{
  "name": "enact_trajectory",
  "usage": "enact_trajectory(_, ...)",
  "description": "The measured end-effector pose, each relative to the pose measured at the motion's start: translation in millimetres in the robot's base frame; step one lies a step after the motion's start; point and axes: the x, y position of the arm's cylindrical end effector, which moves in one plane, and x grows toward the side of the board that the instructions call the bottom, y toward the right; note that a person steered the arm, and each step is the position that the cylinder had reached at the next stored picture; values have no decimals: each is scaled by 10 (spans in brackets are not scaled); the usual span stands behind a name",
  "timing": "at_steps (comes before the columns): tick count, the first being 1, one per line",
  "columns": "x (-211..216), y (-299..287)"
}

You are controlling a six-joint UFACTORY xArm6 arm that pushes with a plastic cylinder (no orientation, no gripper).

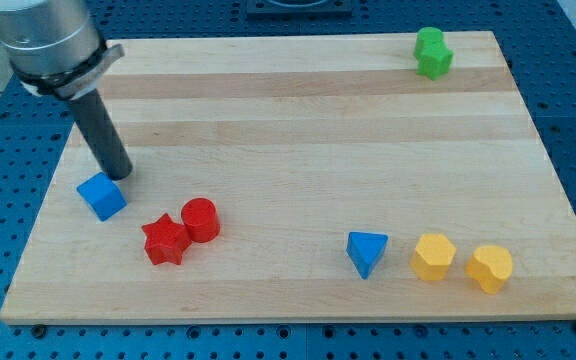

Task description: Move the blue cube to the left of the red star

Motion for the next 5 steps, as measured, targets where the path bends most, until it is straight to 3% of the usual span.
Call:
enact_trajectory(1, 81, -162)
enact_trajectory(2, 381, 28)
enact_trajectory(4, 418, 136)
enact_trajectory(5, 451, 459)
